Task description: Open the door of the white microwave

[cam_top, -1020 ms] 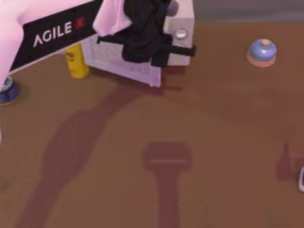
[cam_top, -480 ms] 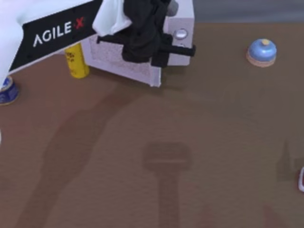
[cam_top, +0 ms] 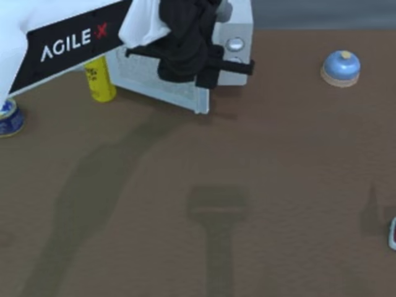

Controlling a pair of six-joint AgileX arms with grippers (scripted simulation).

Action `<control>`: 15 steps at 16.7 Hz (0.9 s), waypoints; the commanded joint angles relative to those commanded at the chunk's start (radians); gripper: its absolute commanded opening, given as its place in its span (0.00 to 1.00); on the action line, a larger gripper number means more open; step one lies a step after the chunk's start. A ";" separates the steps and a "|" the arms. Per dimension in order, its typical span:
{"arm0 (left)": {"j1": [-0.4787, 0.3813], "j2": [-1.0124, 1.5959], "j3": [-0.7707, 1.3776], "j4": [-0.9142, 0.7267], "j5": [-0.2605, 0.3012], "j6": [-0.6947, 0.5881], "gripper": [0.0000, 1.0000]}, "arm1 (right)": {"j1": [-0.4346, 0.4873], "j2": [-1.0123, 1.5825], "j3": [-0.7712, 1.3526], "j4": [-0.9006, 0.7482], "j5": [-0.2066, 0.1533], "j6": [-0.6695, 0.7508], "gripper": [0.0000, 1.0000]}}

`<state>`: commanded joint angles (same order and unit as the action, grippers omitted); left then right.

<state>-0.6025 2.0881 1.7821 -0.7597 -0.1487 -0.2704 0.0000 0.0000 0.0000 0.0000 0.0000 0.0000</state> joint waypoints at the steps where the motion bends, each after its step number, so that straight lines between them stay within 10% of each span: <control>1: 0.004 -0.013 -0.018 0.008 0.008 0.016 0.00 | 0.000 0.000 0.000 0.000 0.000 0.000 1.00; 15: 0.028 -0.085 -0.121 0.054 0.054 0.109 0.00 | 0.000 0.000 0.000 0.000 0.000 0.000 1.00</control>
<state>-0.5749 2.0033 1.6614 -0.7053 -0.0950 -0.1616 0.0000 0.0000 0.0000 0.0000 0.0000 0.0000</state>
